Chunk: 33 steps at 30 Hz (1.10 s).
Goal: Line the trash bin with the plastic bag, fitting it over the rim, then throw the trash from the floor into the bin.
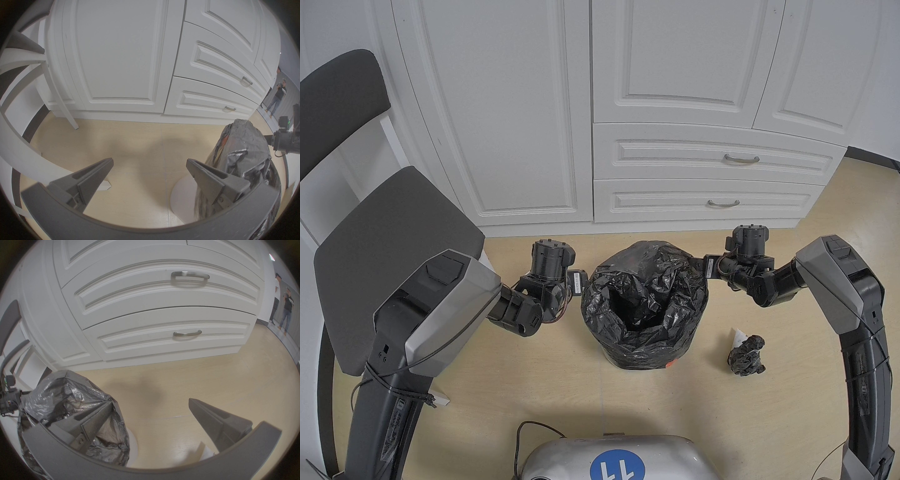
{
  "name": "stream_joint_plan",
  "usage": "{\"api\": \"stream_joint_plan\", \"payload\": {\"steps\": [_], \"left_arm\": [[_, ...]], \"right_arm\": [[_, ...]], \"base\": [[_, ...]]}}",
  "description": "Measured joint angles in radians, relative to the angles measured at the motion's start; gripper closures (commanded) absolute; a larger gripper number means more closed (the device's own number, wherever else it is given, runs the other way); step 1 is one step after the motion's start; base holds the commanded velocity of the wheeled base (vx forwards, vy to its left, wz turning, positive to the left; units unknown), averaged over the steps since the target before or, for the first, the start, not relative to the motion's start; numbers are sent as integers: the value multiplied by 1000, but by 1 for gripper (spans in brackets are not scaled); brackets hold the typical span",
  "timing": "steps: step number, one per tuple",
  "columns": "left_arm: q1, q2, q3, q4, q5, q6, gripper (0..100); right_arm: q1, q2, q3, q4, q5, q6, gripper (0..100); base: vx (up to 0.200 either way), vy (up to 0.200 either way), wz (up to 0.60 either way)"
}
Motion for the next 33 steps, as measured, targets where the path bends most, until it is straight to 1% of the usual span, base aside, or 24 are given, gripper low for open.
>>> {"api": "stream_joint_plan", "payload": {"steps": [6,11,14,16,19,20,23,27,33], "left_arm": [[-1,-80,66,-1,2,1,0],[-11,-173,181,-2,-9,4,0],[-27,-226,269,-7,-43,4,0],[-41,-257,323,-12,-82,4,0],[-79,-295,393,-17,-133,4,0],[-91,-301,405,-19,-139,4,0],[-116,-308,431,-20,-146,5,0],[-139,-287,436,-21,-146,9,0],[-129,-227,387,-15,-142,34,0]], "right_arm": [[27,-97,86,3,24,46,0],[51,-187,171,29,51,53,0],[60,-224,201,66,76,53,0],[64,-241,213,94,97,53,0],[69,-254,224,149,143,51,0],[70,-255,226,162,152,49,0],[71,-251,229,196,166,29,0],[73,-231,222,210,165,-4,0],[69,-195,201,214,154,-17,0]], "base": [[0,0,0],[0,0,0],[0,0,0],[0,0,0],[0,0,0],[0,0,0],[0,0,0],[0,0,0],[0,0,0]]}}
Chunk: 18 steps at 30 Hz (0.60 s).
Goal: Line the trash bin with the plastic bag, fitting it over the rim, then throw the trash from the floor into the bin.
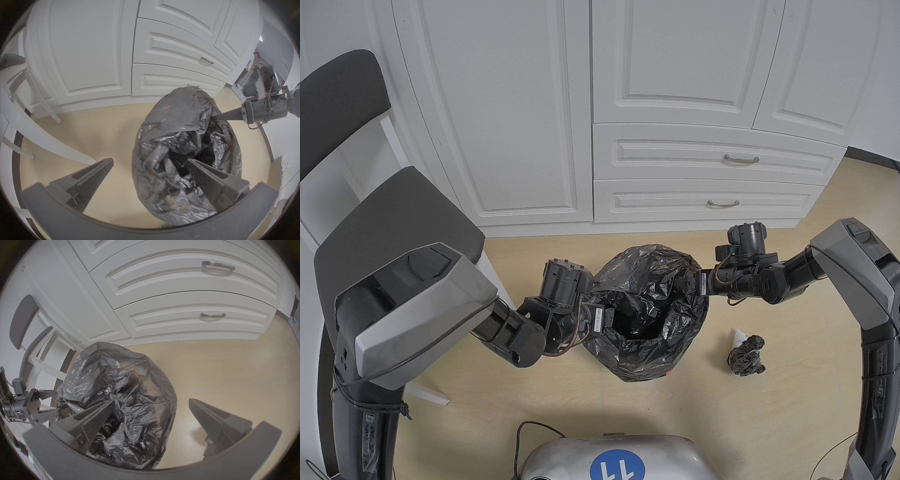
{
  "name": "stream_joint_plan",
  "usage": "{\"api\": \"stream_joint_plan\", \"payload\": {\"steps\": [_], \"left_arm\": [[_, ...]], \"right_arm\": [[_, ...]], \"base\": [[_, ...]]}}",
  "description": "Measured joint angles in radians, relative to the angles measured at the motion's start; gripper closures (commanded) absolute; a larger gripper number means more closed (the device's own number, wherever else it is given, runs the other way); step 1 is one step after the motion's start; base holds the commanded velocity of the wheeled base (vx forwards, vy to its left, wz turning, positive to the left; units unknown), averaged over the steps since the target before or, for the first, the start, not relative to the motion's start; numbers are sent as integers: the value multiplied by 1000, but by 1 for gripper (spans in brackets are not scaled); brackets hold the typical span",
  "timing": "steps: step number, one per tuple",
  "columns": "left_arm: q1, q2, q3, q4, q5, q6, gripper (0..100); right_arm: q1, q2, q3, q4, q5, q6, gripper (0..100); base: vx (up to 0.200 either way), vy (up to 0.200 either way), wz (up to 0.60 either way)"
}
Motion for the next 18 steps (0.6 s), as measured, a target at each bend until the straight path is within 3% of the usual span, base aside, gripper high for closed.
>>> {"api": "stream_joint_plan", "payload": {"steps": [10,18], "left_arm": [[75,55,-97,13,25,6,0],[112,78,-146,6,56,5,0]], "right_arm": [[-10,53,-81,-12,-174,-11,0],[-13,71,-115,-82,-193,1,0]], "base": [[0,0,0],[0,0,0]]}}
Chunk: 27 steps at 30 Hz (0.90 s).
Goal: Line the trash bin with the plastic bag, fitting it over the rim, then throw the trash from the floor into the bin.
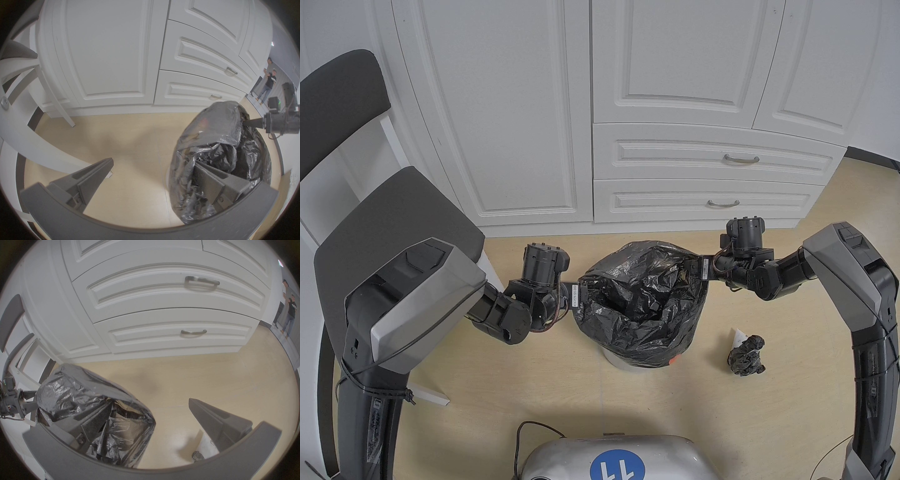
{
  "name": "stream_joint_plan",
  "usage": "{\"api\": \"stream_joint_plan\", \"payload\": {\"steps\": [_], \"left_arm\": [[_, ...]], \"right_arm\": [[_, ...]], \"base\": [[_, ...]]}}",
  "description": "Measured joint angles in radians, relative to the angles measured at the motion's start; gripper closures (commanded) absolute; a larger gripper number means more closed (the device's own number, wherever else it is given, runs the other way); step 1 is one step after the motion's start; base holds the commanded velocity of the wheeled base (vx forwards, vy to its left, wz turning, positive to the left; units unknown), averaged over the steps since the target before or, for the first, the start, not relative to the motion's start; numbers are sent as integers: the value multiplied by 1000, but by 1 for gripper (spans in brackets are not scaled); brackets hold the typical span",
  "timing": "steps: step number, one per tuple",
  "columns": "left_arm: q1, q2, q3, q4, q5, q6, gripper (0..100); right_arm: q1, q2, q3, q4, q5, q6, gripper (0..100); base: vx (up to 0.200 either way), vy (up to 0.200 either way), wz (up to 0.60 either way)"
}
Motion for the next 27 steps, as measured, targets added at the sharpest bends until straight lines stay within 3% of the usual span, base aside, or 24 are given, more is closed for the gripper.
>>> {"api": "stream_joint_plan", "payload": {"steps": [12,27], "left_arm": [[-11,1,2,-9,10,-4,0],[-49,-78,93,-9,14,-1,0]], "right_arm": [[2,3,26,11,21,-5,0],[14,-146,179,-2,108,-12,0]], "base": [[0,0,0],[0,0,0]]}}
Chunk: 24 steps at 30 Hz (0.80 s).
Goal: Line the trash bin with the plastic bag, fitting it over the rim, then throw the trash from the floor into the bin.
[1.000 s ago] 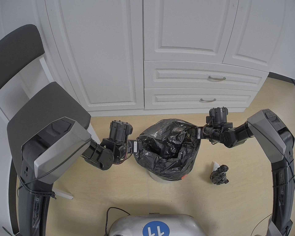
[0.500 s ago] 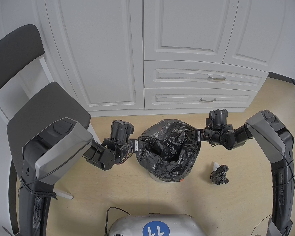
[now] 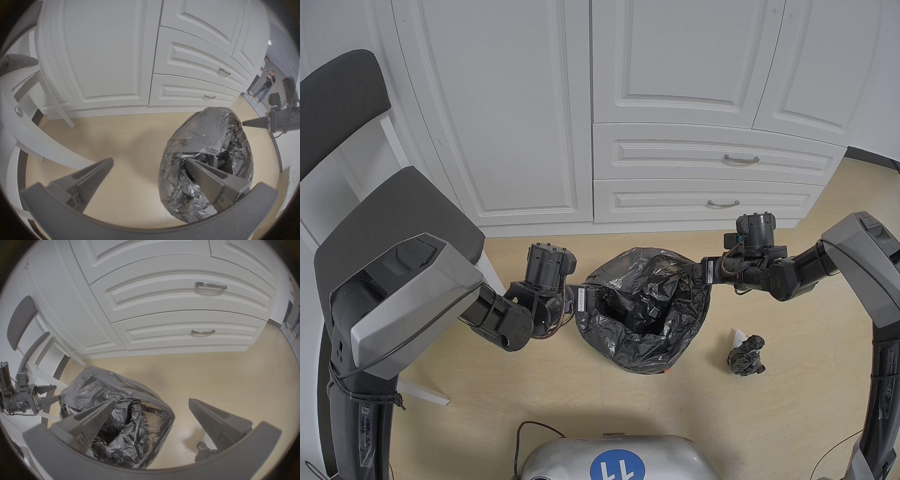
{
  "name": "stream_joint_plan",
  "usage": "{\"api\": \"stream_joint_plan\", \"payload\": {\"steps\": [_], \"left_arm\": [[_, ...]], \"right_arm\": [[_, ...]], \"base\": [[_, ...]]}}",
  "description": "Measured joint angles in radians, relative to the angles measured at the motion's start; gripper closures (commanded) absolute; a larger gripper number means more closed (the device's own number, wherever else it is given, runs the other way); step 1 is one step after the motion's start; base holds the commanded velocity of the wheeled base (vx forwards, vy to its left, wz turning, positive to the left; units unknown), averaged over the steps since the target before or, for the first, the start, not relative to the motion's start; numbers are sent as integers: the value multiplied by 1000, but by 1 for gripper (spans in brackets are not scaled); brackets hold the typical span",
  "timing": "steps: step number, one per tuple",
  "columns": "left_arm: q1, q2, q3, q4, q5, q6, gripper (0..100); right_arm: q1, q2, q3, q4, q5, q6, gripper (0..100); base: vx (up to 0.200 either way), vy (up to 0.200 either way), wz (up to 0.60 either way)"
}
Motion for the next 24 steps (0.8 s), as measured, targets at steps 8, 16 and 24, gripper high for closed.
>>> {"api": "stream_joint_plan", "payload": {"steps": [8,16,24], "left_arm": [[-21,-13,2,0,0,-3,0],[-18,-4,-49,20,-9,1,0],[-5,58,-120,25,-8,2,0]], "right_arm": [[-6,-30,11,6,29,0,0],[-11,-46,-24,90,56,16,0],[-24,18,-131,130,48,64,0]], "base": [[0,0,0],[0,0,0],[0,0,0]]}}
